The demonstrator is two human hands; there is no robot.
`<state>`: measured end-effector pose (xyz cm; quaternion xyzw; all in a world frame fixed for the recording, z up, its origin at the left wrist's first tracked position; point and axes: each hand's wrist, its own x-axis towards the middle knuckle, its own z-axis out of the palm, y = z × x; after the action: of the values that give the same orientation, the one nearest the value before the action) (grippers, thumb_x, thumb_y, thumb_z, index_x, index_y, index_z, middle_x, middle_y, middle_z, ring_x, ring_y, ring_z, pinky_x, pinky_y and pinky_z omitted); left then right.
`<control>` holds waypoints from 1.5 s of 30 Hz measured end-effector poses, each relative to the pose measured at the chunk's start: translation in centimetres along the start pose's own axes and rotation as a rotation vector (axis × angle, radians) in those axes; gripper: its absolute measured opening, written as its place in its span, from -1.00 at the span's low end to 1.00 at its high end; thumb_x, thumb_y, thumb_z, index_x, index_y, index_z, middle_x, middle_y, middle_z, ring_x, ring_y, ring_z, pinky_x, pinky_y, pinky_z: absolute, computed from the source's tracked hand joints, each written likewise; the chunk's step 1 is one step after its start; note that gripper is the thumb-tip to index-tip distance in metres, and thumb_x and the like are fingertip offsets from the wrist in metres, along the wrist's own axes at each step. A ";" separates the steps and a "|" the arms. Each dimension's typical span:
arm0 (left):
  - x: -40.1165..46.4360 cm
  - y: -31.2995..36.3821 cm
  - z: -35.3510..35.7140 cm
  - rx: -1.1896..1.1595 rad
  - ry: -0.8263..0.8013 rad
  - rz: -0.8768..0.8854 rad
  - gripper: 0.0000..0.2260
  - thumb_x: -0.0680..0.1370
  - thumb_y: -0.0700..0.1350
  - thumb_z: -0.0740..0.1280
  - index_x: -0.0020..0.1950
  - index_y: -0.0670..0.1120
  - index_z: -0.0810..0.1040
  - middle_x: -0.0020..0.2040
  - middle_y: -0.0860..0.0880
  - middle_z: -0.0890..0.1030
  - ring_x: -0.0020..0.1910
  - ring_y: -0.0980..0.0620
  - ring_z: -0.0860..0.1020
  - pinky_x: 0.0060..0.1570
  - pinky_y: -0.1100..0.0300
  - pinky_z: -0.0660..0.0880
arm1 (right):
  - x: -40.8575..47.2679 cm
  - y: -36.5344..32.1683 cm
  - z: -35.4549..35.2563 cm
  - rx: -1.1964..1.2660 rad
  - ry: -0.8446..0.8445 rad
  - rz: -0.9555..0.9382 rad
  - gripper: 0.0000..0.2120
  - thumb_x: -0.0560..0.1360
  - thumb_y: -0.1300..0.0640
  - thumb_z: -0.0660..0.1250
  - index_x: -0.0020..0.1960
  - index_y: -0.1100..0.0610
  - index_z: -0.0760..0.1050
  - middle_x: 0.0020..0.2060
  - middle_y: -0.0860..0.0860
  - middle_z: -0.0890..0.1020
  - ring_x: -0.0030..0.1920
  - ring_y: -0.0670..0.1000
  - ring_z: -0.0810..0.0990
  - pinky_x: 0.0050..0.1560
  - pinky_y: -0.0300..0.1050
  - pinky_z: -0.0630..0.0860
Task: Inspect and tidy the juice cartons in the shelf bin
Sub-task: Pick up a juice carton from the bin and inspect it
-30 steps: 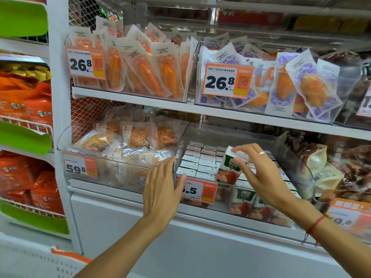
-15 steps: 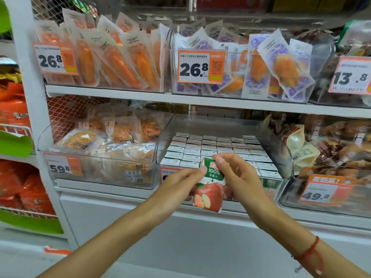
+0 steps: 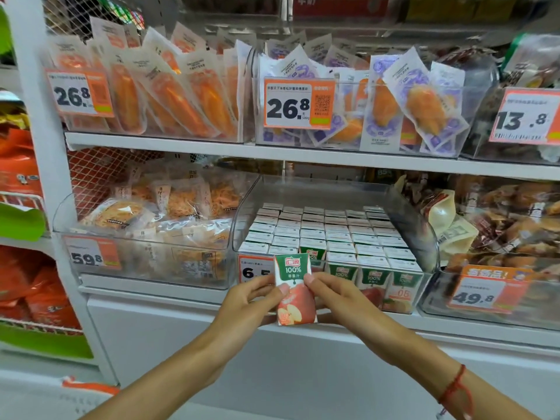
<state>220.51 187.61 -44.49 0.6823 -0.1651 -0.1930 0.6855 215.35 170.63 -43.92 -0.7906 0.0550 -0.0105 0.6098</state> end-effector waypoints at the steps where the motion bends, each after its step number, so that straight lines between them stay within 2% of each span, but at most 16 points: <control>1: 0.0 -0.1 -0.1 0.001 0.014 0.007 -0.76 0.57 -0.06 0.36 0.23 0.03 0.59 0.04 0.05 0.71 -0.02 0.14 0.68 -0.20 0.39 0.55 | 0.0 -0.1 0.1 0.004 -0.018 0.000 -0.75 0.62 -0.08 0.17 0.19 -0.07 0.55 0.02 -0.13 0.69 0.01 -0.15 0.67 -0.07 -0.30 0.57; 4: 0.0 -0.3 -0.5 -0.024 0.033 0.018 -0.78 0.57 -0.08 0.35 0.22 0.02 0.60 0.06 0.03 0.70 -0.03 0.12 0.69 -0.21 0.40 0.54 | 0.0 -0.1 0.0 0.055 -0.103 0.012 -0.75 0.62 0.06 0.23 0.29 -0.07 0.49 0.11 -0.10 0.67 0.10 -0.13 0.65 0.04 -0.25 0.58; 8: -0.1 -0.6 -1.0 -0.031 0.021 0.006 -0.80 0.58 -0.11 0.34 0.18 0.01 0.61 0.03 0.03 0.72 -0.07 0.08 0.70 -0.22 0.39 0.55 | -0.1 0.0 -0.1 0.015 -0.194 0.021 -0.59 0.52 0.25 0.39 0.28 -0.07 0.47 0.09 -0.11 0.68 0.14 -0.12 0.63 0.14 -0.25 0.54; 12: -0.2 -0.9 -1.3 -0.059 0.019 -0.016 -0.81 0.57 -0.10 0.35 0.17 0.05 0.56 -0.05 0.06 0.73 -0.10 0.10 0.70 -0.25 0.39 0.55 | 0.1 0.1 0.2 -0.030 -0.148 0.032 -0.51 0.44 0.23 0.49 0.30 -0.06 0.47 0.10 -0.01 0.67 0.13 -0.02 0.65 0.28 -0.04 0.51; 17: 0.4 -1.1 -1.7 -0.011 0.079 -0.048 -0.81 0.55 -0.09 0.39 0.15 0.03 0.51 -0.05 0.08 0.72 -0.12 0.14 0.69 -0.24 0.37 0.56 | 0.2 0.1 0.3 -0.078 -0.068 0.007 -0.59 0.36 0.14 0.57 0.08 -0.18 0.52 -0.03 -0.09 0.69 -0.02 -0.11 0.68 0.12 -0.18 0.58; 19: 0.5 -1.3 -1.8 0.067 0.088 -0.035 -0.79 0.52 -0.04 0.43 0.12 0.06 0.54 0.04 0.10 0.69 -0.07 0.21 0.67 -0.15 0.33 0.56 | 0.1 0.2 0.5 -0.181 -0.012 -0.016 -0.54 0.33 0.11 0.59 0.12 -0.18 0.51 -0.06 -0.09 0.69 -0.08 -0.14 0.67 0.04 -0.22 0.60; 21: 0.4 -1.2 -1.5 0.111 0.093 -0.037 -0.69 0.40 0.09 0.49 0.08 0.09 0.55 0.03 0.12 0.67 -0.07 0.24 0.66 -0.14 0.31 0.56 | 0.0 0.3 0.9 -0.336 0.060 -0.106 -0.43 0.31 0.06 0.59 0.26 -0.14 0.49 -0.07 -0.12 0.67 -0.11 -0.18 0.64 -0.06 -0.25 0.62; 24: 0.4 -1.2 -1.3 0.123 0.151 -0.038 -0.60 0.25 0.20 0.51 0.02 0.11 0.56 -0.04 0.11 0.68 -0.10 0.20 0.67 -0.19 0.28 0.57 | -0.3 0.5 1.4 -0.435 0.097 -0.235 -0.38 0.21 -0.13 0.58 0.21 -0.25 0.44 -0.11 -0.19 0.63 -0.12 -0.23 0.61 -0.16 -0.28 0.60; 26: 0.6 -1.1 -1.5 0.119 0.165 -0.038 -0.64 0.30 0.16 0.53 0.00 0.07 0.58 -0.11 0.07 0.71 -0.12 0.16 0.68 -0.18 0.27 0.56 | -0.3 0.5 1.4 -0.390 0.068 -0.235 -0.45 0.24 -0.18 0.55 0.17 -0.24 0.45 -0.13 -0.16 0.64 -0.14 -0.19 0.64 -0.16 -0.25 0.61; 29: 0.6 -0.7 -2.2 0.141 0.099 -0.028 -0.59 0.27 0.19 0.58 0.00 0.05 0.62 -0.16 0.07 0.72 -0.13 0.15 0.69 -0.07 0.25 0.57 | 0.0 0.0 0.7 -0.183 0.052 -0.166 -0.63 0.37 -0.15 0.42 0.09 0.01 0.54 -0.18 -0.01 0.70 -0.22 -0.03 0.69 -0.12 -0.10 0.66; 32: 0.5 -0.2 -2.3 0.207 0.006 -0.002 -0.56 0.25 0.23 0.56 0.03 0.07 0.64 -0.12 0.13 0.72 -0.10 0.20 0.67 -0.06 0.32 0.54 | 0.1 -0.4 0.1 -0.062 0.034 -0.093 -0.56 0.35 -0.20 0.31 0.01 0.13 0.57 -0.20 0.00 0.72 -0.23 -0.03 0.68 -0.12 -0.18 0.64; 34: 0.4 -0.1 -2.0 0.162 -0.054 -0.018 -0.66 0.35 0.17 0.48 0.05 0.06 0.63 -0.12 0.13 0.73 -0.11 0.20 0.68 -0.14 0.39 0.52 | 0.2 -0.5 -0.1 -0.038 0.013 -0.053 -0.54 0.35 -0.22 0.32 0.05 0.11 0.57 -0.14 -0.02 0.72 -0.14 -0.04 0.69 -0.03 -0.15 0.64; 36: 0.5 -0.1 -1.7 0.104 -0.066 -0.034 -0.77 0.46 0.09 0.40 0.07 0.06 0.62 -0.11 0.12 0.73 -0.09 0.18 0.68 -0.11 0.35 0.53 | 0.2 -0.3 -0.2 -0.023 -0.047 0.007 -0.52 0.36 -0.22 0.35 0.15 0.04 0.55 -0.03 -0.04 0.71 0.00 -0.07 0.68 0.11 -0.07 0.61; 40: 0.7 0.1 -1.6 -0.007 -0.028 -0.028 -0.79 0.55 0.05 0.33 0.13 0.03 0.62 -0.06 0.09 0.73 -0.04 0.15 0.68 -0.06 0.29 0.55 | -0.3 -0.4 0.1 0.006 -0.234 0.052 -0.59 0.51 -0.08 0.37 0.33 -0.03 0.47 0.13 -0.12 0.67 0.17 -0.12 0.62 0.26 -0.09 0.53; 42: 0.7 0.2 -1.5 -0.029 -0.012 -0.014 -0.76 0.56 0.07 0.30 0.14 0.03 0.62 -0.04 0.08 0.73 -0.01 0.16 0.68 0.01 0.25 0.55 | -0.3 -0.5 0.3 0.040 -0.214 0.034 -0.63 0.51 -0.02 0.39 0.30 -0.02 0.50 0.12 -0.11 0.67 0.16 -0.12 0.62 0.25 -0.14 0.52; 45: 0.4 0.1 -1.2 -0.021 0.003 0.042 -0.78 0.56 0.11 0.28 0.12 0.11 0.63 -0.03 0.13 0.72 0.00 0.21 0.67 0.06 0.23 0.53 | -0.1 -0.6 0.5 0.033 -0.066 0.002 -0.65 0.41 -0.04 0.49 0.17 -0.03 0.58 0.01 -0.09 0.71 0.04 -0.12 0.67 0.12 -0.24 0.56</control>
<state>221.46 188.51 -44.40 0.6716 -0.1762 -0.1796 0.6969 215.36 171.25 -43.47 -0.7803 0.0354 0.0156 0.6243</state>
